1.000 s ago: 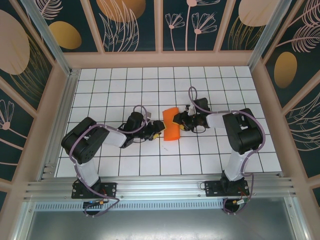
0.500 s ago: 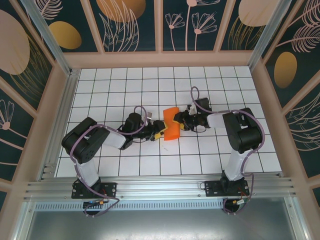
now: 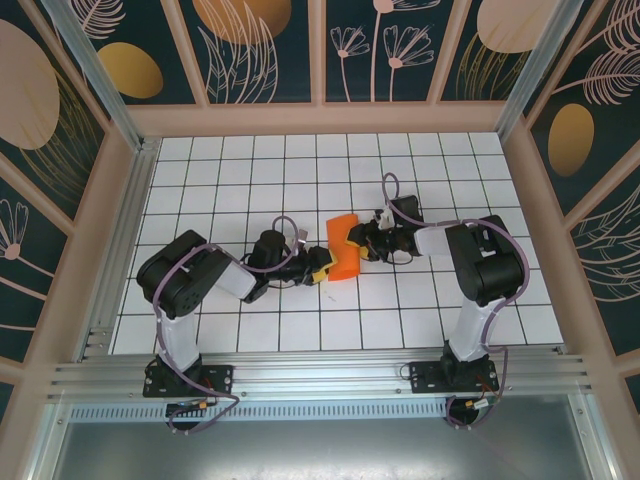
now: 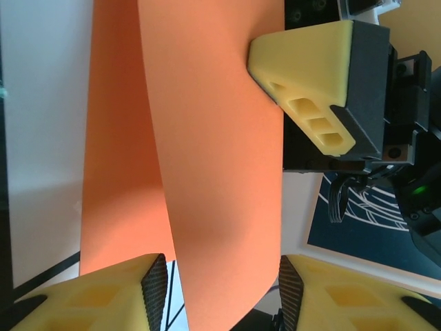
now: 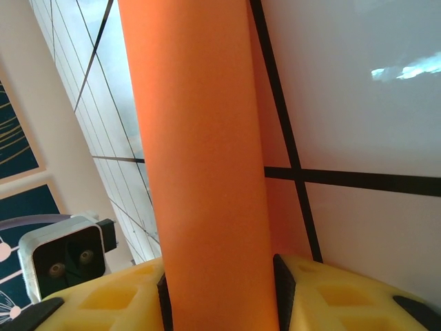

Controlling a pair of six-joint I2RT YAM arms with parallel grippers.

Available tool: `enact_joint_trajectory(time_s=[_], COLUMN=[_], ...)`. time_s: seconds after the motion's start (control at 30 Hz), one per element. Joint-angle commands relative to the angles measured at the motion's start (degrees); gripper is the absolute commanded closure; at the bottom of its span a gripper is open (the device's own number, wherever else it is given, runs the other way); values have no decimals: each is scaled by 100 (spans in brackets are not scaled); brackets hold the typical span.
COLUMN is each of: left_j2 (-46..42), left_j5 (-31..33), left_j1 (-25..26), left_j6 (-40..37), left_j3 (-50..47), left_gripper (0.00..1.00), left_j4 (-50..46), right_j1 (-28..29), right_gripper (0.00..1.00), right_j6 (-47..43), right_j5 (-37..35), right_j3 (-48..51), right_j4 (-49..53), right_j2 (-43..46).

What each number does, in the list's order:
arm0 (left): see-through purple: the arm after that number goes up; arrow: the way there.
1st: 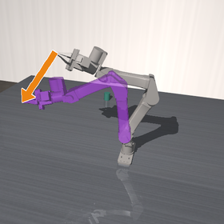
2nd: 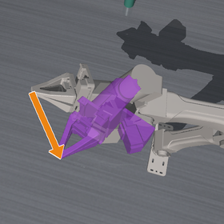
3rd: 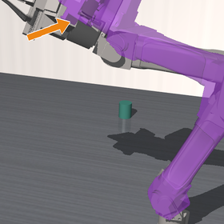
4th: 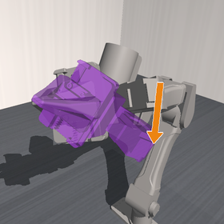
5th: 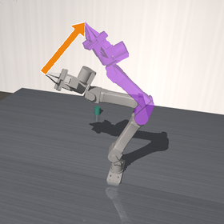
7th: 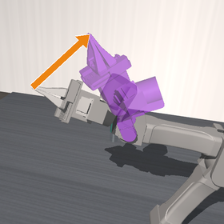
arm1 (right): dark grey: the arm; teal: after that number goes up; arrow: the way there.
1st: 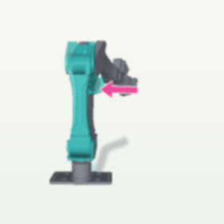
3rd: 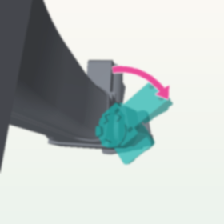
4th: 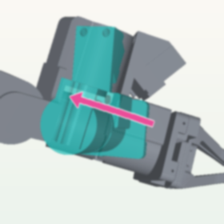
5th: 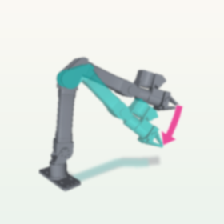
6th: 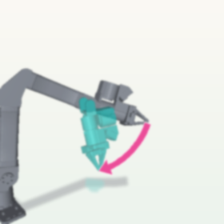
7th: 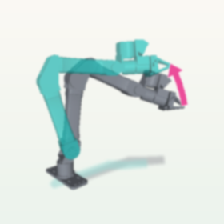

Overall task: Fold a paper plane with a square sheet of paper (pick it up from the middle)
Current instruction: First fold in half a square sheet of paper at the center of the table, then hold the square sheet of paper at the center of the table.

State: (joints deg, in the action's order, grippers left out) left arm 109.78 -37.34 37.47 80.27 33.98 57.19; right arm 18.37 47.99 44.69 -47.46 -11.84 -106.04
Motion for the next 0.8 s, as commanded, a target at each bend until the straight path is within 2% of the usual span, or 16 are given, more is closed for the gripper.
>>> enact_joint_trajectory(time_s=[0.0,0.07,0.13,0.23,0.37,0.6,0.77], left_j2=[193,261,261,203,159,34,8], left_j5=[-109,-65,43,256,444,603,581], left_j1=[23,23,23,18,23,19,23], left_j6=[262,357,257,-133,-712,-1624,-1786], left_j3=[-51,-108,-109,-15,128,543,855], left_gripper=[55,62,75,89,99,100,100], left_j4=[714,925,794,184,-656,-1970,-2442], right_j1=[-13,-13,-12,-13,-12,-19,-11], right_gripper=[56,56,56,56,51,35,32], right_j6=[14,6,-45,-169,-432,-1323,-2122], right_j5=[-228,-223,-215,-282,-437,-1126,-1565], right_j3=[109,101,89,49,-92,-484,-736], right_j4=[-258,-258,-228,-112,247,1359,1959], right_j2=[-293,-289,-284,-199,24,486,615])
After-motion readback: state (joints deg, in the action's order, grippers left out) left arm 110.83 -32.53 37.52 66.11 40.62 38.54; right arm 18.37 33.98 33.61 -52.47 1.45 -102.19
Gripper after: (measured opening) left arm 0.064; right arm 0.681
